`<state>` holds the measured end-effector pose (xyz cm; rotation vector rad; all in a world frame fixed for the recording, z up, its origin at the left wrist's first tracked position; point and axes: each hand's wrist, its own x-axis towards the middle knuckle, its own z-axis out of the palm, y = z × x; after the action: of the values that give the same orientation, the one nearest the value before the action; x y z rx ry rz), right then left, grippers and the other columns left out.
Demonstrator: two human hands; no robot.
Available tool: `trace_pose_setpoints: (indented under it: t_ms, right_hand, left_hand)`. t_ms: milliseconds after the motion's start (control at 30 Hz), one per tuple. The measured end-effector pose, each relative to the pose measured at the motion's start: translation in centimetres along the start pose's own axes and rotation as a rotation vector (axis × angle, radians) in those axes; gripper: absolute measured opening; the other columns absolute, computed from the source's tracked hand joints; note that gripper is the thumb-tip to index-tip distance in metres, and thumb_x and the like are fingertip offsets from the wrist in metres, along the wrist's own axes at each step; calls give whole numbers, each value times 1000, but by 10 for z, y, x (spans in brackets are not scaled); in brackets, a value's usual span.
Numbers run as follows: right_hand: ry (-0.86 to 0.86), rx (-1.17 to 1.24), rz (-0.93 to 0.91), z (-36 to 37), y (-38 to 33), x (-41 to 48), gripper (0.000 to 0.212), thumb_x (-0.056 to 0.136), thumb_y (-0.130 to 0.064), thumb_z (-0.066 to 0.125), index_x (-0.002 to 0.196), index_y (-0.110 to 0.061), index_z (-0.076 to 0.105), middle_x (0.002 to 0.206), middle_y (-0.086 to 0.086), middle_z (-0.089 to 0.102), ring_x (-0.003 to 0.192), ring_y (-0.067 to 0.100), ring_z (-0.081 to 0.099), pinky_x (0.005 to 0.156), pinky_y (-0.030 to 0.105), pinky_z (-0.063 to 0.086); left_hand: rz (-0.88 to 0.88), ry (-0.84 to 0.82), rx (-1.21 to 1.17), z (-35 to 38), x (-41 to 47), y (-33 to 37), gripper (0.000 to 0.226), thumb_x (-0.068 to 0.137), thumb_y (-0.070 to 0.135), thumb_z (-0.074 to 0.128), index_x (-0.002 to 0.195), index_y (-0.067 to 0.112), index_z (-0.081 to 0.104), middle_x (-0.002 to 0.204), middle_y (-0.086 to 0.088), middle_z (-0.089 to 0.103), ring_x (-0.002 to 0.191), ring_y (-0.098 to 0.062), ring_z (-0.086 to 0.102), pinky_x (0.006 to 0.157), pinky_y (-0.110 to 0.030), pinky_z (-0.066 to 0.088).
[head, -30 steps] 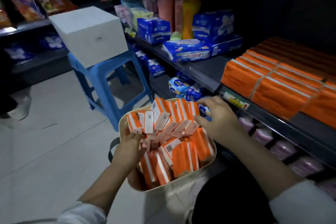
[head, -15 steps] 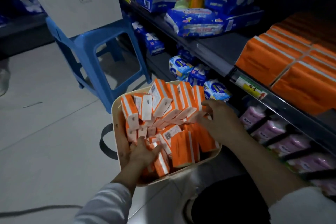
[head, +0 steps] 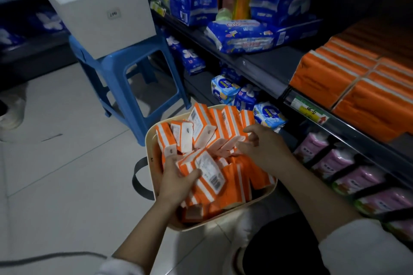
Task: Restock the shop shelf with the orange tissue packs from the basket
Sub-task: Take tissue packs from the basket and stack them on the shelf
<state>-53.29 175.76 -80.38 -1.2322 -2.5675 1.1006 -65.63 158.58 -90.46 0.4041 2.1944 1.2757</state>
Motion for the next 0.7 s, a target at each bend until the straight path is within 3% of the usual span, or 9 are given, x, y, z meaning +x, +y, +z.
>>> trace_pose_setpoints:
  t_ms: [100,167,267,300,367,467,533,600,700]
  right_hand:
    - [-19,47,114,-2,-4,-6,37,87,-44,55,102,-11,64,108,9,63,96,25,60,86,36,48]
    - [-80,400,260,-12,-11,-23,45,89,-54,48,87,-11,62,95,11,64,78,26,65,76,41,55]
    - [-285,765,438,-13,-14,-33,52,80,-72,41,89,-24,60,95,8,66,80,30,68,76,43,56]
    - [-330,837,429,-15,-11,-37,58,73,-75,43,95,-24,61,97,7,68,83,32,69,77,44,56]
    - [-380,987,390,-20,-3,-43,68,60,-72,51,106,-24,63,101,6,71,88,30,70,75,42,57]
    - [-364,1194,330,-33,7,-52,66,62,-58,62,114,-19,64,108,6,71,95,24,68,78,38,55]
    - [-356,1292,276,-41,12,-57,67,69,-56,62,121,-13,61,117,10,66,99,25,64,81,38,50]
    - [-337,1370,186,-46,17,-62,75,72,-55,66,127,-6,54,118,16,61,96,27,63,74,37,53]
    - [-262,1511,48,-54,24,-68,77,66,-48,78,123,-3,51,104,21,59,84,29,64,71,43,55]
  left_hand:
    - [216,41,-16,-3,-20,23,55,69,41,76,106,49,35,123,7,52,111,-13,56,91,-39,52]
    - [442,123,70,-2,-38,43,57,67,38,78,102,54,36,117,15,48,114,-4,47,96,-25,42]
    - [746,147,200,5,-53,67,51,70,28,75,104,44,40,120,6,45,118,5,36,97,-4,24]
    - [841,128,252,8,-59,73,48,71,28,73,107,36,43,125,1,44,122,0,35,100,-4,21]
    - [958,42,350,14,-67,82,41,75,35,66,110,30,44,134,0,37,131,-16,36,106,-21,30]
    - [1075,-39,452,17,-77,96,43,79,49,61,115,32,44,139,3,33,129,-18,38,99,-39,45]
    - [1156,-72,457,17,-87,107,55,81,58,59,124,30,41,140,5,36,129,-12,38,106,-30,37]
    - [1122,-99,391,17,-100,124,65,79,66,56,133,36,35,137,16,40,129,-2,36,107,-15,27]
    - [973,-176,239,20,-116,147,47,86,63,45,129,57,26,129,31,45,124,9,41,98,-7,32]
